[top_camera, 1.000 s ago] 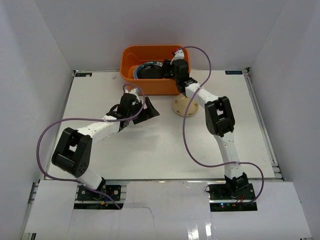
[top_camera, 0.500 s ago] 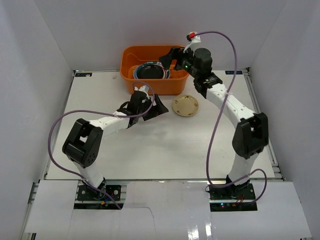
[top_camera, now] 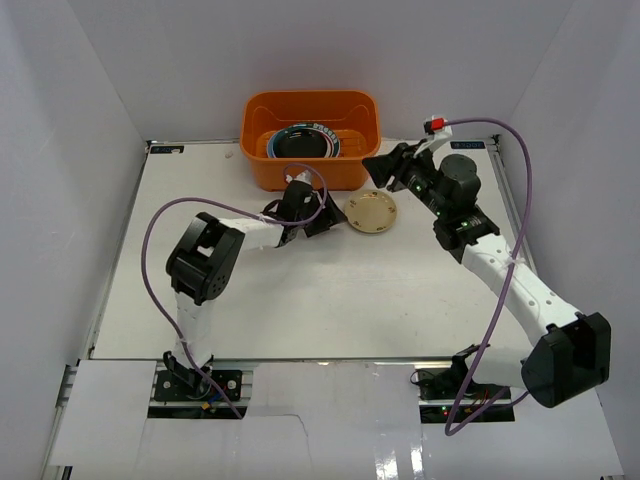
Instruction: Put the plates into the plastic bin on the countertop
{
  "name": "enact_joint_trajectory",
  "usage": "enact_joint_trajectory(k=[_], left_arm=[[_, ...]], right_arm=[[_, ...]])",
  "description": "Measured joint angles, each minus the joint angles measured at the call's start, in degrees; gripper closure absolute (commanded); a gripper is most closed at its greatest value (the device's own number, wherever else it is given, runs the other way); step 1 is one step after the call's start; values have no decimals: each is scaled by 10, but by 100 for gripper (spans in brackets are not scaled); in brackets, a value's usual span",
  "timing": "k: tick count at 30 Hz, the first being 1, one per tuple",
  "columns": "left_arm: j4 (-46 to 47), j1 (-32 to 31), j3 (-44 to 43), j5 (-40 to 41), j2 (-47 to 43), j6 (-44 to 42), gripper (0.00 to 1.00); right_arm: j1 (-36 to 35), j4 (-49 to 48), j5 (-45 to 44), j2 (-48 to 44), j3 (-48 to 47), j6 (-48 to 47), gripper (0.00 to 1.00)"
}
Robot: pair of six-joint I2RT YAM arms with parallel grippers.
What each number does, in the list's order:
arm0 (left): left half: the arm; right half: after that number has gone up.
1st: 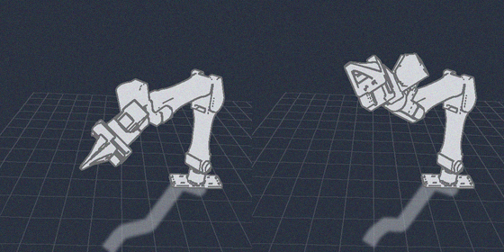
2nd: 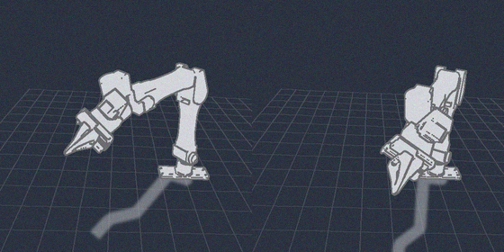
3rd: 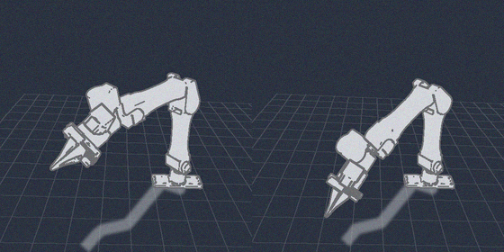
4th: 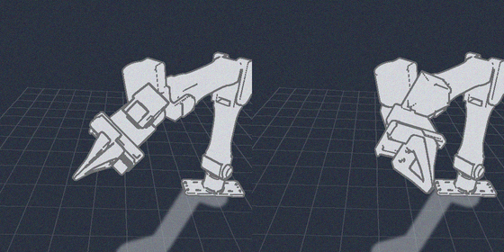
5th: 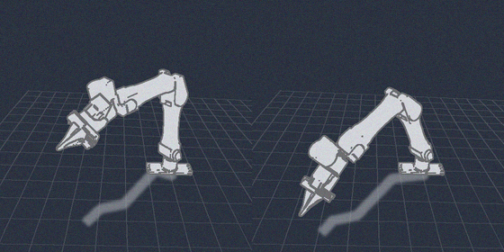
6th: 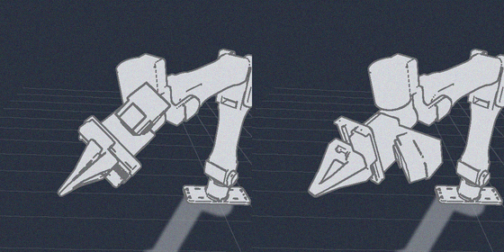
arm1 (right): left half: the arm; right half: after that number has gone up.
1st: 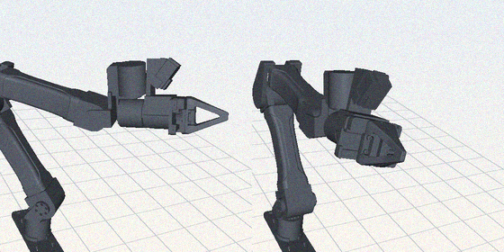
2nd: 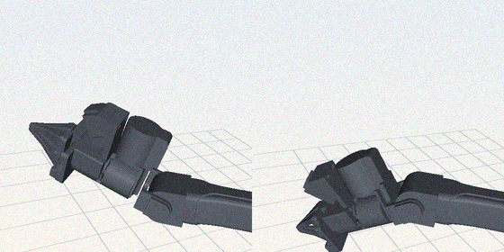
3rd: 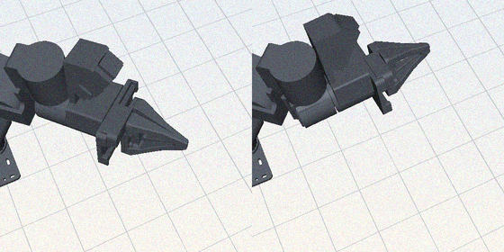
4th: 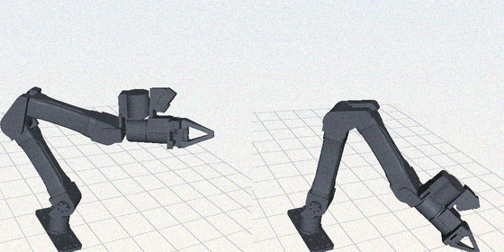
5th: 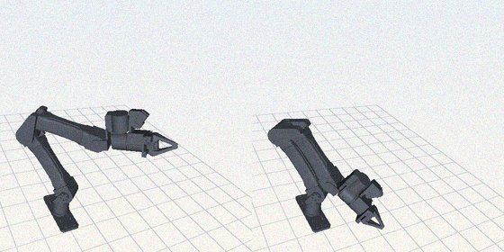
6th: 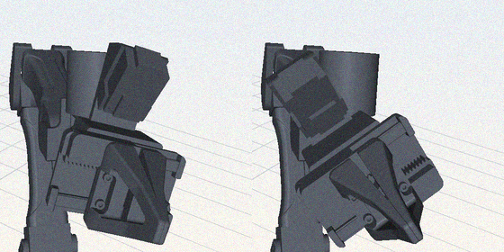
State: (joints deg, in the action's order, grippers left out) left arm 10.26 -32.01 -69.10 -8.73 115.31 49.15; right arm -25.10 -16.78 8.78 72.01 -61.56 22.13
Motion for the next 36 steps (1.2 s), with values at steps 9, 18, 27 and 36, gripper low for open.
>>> enact_joint_trajectory(k=[9,18,27,36], left_arm=[[50,-4,-91,10,104,43,46],[61,-12,-129,19,148,58,100],[71,-24,-33,1,77,32,100],[-6,-19,-66,-23,-115,-28,100]], right_arm=[[0,-12,8,-39,94,22,48],[0,-20,17,-50,120,38,49],[0,-27,26,-50,112,45,51],[4,5,29,-81,-21,19,92]])
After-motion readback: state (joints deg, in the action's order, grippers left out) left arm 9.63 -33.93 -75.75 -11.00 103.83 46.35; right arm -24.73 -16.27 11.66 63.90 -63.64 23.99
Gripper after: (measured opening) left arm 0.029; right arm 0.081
